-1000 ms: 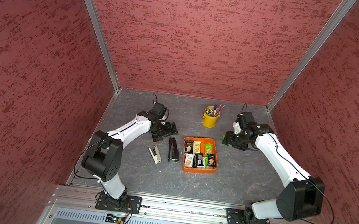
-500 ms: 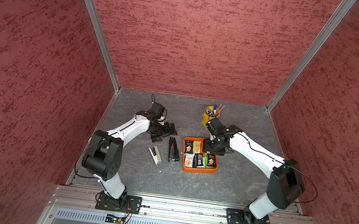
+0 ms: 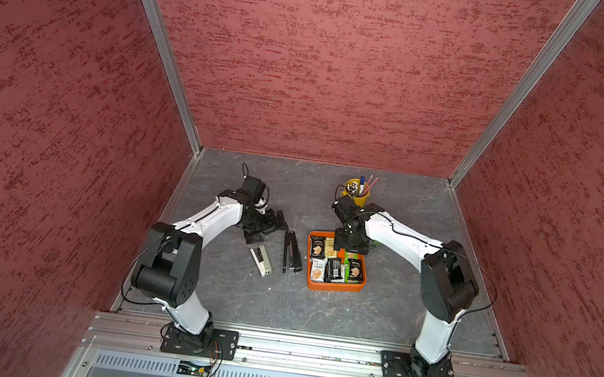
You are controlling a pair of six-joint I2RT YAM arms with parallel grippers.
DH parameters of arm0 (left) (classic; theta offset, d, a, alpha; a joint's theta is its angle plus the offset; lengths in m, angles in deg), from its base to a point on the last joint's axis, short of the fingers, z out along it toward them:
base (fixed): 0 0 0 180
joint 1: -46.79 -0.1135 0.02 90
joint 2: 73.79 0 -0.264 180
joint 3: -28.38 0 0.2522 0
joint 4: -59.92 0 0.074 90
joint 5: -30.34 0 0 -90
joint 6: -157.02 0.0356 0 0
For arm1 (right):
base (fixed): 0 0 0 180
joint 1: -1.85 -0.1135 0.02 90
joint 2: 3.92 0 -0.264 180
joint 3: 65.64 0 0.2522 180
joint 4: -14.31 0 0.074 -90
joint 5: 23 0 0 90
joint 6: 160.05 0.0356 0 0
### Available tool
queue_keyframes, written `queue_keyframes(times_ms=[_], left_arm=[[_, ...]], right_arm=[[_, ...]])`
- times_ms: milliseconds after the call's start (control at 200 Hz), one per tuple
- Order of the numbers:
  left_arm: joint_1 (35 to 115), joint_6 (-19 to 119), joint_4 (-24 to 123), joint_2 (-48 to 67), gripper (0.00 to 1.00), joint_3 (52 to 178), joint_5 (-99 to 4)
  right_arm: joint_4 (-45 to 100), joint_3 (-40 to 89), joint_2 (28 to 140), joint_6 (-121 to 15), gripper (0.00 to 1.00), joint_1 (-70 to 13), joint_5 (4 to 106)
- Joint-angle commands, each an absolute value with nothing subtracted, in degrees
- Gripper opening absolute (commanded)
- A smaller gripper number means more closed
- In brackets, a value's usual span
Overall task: Take the cookies out of the storage box
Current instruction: Pick up the cookie from the storage box.
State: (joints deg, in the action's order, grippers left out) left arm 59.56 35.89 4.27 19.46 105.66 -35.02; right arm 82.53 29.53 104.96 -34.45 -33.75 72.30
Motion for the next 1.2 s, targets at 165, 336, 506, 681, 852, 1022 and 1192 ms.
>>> queue_keyframes(times_ms=[165, 336, 506, 681, 852, 1022, 1192], left_arm=[[58.75, 37.09, 4.99, 18.16, 1.00, 105.78, -34.04], [58.46, 37.21, 4.55, 17.47, 1.00, 105.26, -34.10], [58.06, 37.23, 4.12, 16.42, 1.00, 104.63, -34.27], [57.83, 37.61, 3.32, 15.76, 1.00, 104.65, -34.53], [57.78, 37.75, 2.97, 15.35, 1.00, 104.72, -34.58], [57.72, 38.07, 2.92, 15.38, 1.00, 104.83, -34.37], [57.75, 38.08, 3.18, 15.56, 1.00, 104.63, -34.06]], right_arm=[[81.42, 32.33, 108.49, -34.14, 0.65, -34.10, 74.26], [80.16, 32.41, 110.21, -34.19, 0.64, -34.10, 72.74], [78.82, 31.94, 111.44, -34.19, 0.64, -34.05, 71.92], [76.59, 31.55, 111.75, -33.94, 0.63, -34.10, 69.36], [73.06, 30.39, 109.96, -32.70, 0.62, -34.18, 66.54], [75.14, 30.53, 107.45, -32.69, 0.62, -34.19, 69.47], [79.75, 30.35, 106.12, -32.38, 0.62, -34.15, 73.96]])
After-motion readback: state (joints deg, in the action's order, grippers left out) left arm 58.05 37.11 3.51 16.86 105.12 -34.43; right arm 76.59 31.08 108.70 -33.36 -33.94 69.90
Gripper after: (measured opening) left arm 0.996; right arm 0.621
